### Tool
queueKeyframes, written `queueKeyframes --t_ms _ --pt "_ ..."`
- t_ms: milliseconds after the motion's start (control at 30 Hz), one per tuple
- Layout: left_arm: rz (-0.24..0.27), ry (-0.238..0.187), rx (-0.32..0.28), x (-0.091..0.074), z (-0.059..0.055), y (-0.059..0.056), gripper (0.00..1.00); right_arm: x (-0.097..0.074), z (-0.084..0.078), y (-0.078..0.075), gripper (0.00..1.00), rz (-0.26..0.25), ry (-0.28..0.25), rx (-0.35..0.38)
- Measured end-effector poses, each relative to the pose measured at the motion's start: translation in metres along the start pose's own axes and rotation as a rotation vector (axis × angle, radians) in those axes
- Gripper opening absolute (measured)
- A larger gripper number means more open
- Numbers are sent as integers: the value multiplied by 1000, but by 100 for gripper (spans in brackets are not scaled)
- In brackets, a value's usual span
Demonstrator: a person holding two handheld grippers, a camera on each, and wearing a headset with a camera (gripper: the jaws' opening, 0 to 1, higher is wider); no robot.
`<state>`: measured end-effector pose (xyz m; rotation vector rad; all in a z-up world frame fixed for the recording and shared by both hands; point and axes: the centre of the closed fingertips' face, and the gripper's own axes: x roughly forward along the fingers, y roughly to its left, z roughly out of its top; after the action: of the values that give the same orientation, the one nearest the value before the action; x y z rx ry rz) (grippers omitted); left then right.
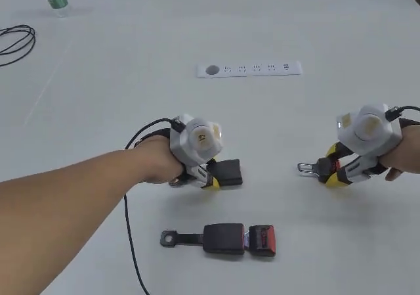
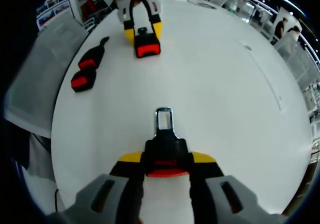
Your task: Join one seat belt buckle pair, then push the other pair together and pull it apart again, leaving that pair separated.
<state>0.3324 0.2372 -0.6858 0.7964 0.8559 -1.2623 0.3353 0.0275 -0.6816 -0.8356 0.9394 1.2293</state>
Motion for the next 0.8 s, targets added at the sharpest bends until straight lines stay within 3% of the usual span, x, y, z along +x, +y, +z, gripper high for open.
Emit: queueKeyframes --t_ms 200,567,800 --pt "-14 5 -4 1 0 0 32 4 8 3 34 -11 17 -4" --pt "-18 13 3 3 1 -2 32 23 52 22 34 5 -37 -68" --pt "-30 46 39 3 2 -2 32 35 81 26 34 -2 -61 -96"
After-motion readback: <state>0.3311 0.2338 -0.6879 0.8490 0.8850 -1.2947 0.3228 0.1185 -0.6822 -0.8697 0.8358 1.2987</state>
